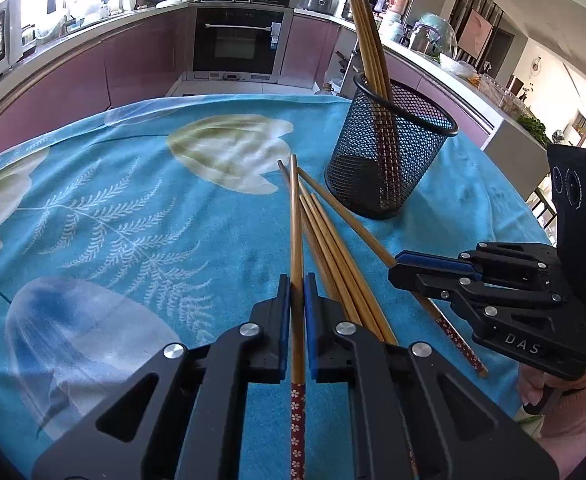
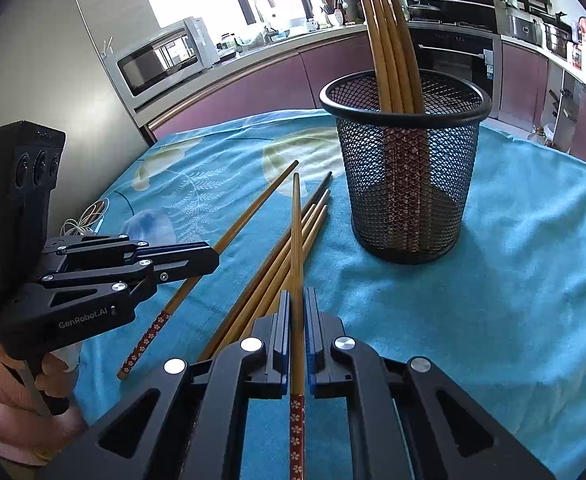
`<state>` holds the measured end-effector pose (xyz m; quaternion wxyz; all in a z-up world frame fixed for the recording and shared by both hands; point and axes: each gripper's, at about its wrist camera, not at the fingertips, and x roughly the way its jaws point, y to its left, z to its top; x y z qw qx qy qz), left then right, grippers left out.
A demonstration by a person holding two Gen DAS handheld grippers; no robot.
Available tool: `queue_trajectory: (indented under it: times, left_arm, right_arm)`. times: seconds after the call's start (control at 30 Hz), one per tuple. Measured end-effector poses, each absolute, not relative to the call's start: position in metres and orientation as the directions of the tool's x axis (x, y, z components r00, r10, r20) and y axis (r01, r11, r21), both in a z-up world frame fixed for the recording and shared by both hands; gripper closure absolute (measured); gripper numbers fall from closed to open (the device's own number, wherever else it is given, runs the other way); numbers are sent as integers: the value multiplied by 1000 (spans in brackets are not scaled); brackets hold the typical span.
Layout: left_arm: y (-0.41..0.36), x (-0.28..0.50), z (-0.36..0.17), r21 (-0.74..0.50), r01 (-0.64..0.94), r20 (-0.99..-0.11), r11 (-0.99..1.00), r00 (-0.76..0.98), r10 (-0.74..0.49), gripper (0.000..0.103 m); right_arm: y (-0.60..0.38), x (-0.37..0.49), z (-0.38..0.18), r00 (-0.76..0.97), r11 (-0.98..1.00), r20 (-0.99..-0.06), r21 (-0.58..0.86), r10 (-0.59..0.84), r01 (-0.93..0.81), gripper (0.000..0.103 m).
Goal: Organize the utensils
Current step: 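Lift the held chopsticks upright off the cloth with both grippers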
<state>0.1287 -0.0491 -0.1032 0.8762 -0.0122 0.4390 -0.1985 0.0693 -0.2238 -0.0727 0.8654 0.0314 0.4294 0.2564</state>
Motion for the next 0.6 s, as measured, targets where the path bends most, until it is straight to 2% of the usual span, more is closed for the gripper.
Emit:
queue_trajectory:
  times: [0.3,0.6]
  left_arm:
    - [-46,126,-104,-208,336,-760,919,535,-368,95]
    - [-41,118,-80,-229,362,-716,904,567,-408,95]
  right_arm:
    - [-227,68,-69,505,863,-716,287,482,-417,97]
    - [-237,57,-50,532,842,-669,296,520,-451,97]
